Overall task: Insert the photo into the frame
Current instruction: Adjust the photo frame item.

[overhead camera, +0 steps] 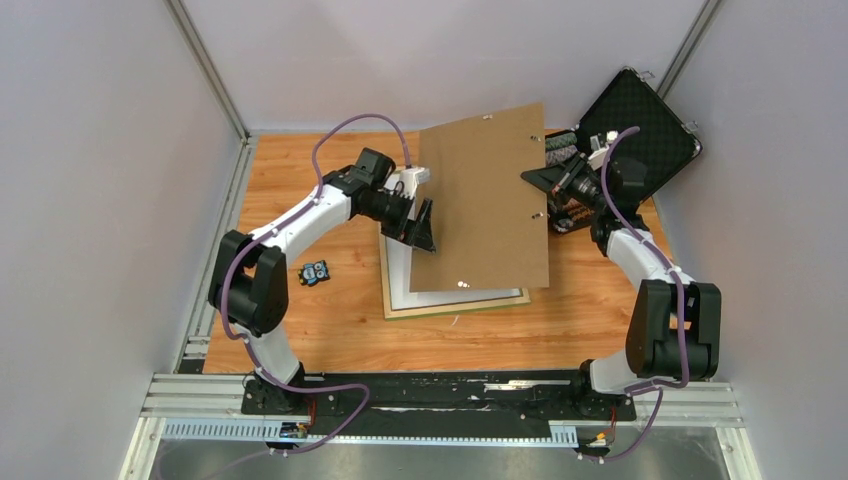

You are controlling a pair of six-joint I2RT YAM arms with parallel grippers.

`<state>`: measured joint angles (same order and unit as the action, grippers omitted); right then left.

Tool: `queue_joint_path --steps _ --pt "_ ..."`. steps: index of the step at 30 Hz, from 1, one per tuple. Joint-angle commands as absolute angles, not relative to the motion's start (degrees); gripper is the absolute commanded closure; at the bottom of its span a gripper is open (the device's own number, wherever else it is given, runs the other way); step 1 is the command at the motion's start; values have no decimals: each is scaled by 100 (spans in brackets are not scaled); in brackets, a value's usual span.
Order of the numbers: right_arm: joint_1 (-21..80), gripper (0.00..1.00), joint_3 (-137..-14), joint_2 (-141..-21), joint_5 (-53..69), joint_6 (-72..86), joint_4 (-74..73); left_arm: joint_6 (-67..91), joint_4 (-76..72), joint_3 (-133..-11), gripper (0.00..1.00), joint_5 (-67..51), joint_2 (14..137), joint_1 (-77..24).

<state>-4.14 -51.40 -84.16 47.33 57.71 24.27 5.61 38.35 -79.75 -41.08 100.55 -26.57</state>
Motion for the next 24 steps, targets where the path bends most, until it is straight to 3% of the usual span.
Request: queue_joint_path --steps 1,24 --pt "-457 100 -5221 -8096 4720 5903 2800 391 3743 -7903 3 -4196 10081 -2766" --pt "-527 100 -5218 -8158 4729 5877 2800 15 4049 -7854 3 -3723 9425 -2775"
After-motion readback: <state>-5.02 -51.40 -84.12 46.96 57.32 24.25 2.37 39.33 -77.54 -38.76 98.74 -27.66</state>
